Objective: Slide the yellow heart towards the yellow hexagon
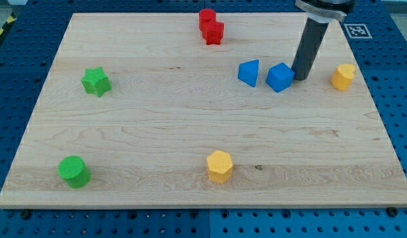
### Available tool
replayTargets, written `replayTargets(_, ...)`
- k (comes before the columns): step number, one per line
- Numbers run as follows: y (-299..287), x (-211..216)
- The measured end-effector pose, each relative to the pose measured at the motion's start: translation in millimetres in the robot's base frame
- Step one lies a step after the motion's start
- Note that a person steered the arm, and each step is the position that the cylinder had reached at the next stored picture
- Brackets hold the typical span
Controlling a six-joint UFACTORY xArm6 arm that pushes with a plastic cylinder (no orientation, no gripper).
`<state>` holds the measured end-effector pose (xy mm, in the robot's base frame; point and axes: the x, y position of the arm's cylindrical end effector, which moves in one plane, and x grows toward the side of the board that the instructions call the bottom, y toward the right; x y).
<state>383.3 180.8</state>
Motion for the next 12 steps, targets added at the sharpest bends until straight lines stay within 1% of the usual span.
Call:
replayTargets(1, 26, -31)
replayTargets(2, 72, -41)
replayTargets(3, 113, -41)
replayTargets(4, 117, -41)
replayTargets(6, 110, -4)
replayTargets(8, 61, -10)
replayTargets(10, 49, 20)
replayTargets(12, -10, 49)
